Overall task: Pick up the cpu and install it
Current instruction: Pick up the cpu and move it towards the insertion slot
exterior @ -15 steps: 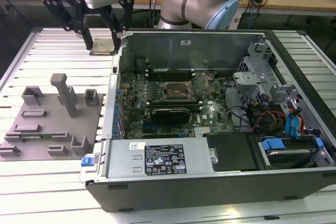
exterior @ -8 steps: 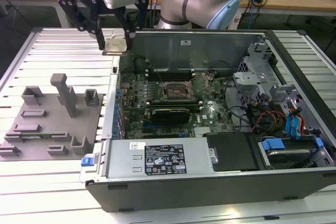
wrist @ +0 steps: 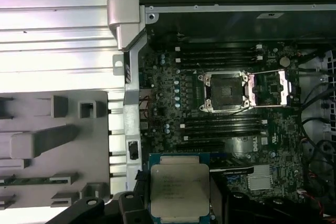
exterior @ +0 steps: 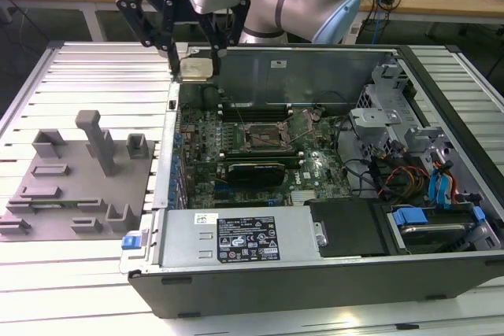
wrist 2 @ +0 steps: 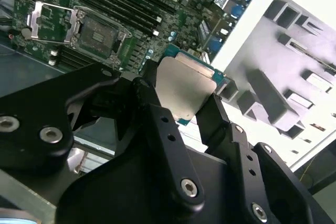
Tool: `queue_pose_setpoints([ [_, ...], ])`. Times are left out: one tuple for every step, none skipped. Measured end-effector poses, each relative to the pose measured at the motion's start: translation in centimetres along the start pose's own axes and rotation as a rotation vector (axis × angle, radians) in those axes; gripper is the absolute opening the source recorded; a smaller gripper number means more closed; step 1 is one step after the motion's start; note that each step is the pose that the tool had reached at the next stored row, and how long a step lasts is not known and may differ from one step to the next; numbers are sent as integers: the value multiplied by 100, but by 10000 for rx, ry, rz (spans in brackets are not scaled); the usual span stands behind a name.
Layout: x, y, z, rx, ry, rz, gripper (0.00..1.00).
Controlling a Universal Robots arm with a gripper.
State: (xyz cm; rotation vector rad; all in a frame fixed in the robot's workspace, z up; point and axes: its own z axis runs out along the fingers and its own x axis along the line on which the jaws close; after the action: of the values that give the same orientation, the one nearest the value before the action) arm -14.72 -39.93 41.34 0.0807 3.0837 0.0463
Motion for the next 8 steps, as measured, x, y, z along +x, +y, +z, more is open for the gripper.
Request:
queue_pose_setpoints([
  [-22, 1, 1, 0, 1, -1, 55],
  [-48, 3, 3, 0, 0, -1, 55],
  [-84, 4, 5, -1, 0, 1, 55],
  [-105, 6, 6, 0, 0, 1, 55],
  [-126, 7, 7, -1, 0, 1, 55],
  [-156, 8, 9, -1, 0, 0, 55],
  [-175, 9, 10, -1, 0, -1, 55],
  [-217, 11, 13, -2, 0, 0, 55],
])
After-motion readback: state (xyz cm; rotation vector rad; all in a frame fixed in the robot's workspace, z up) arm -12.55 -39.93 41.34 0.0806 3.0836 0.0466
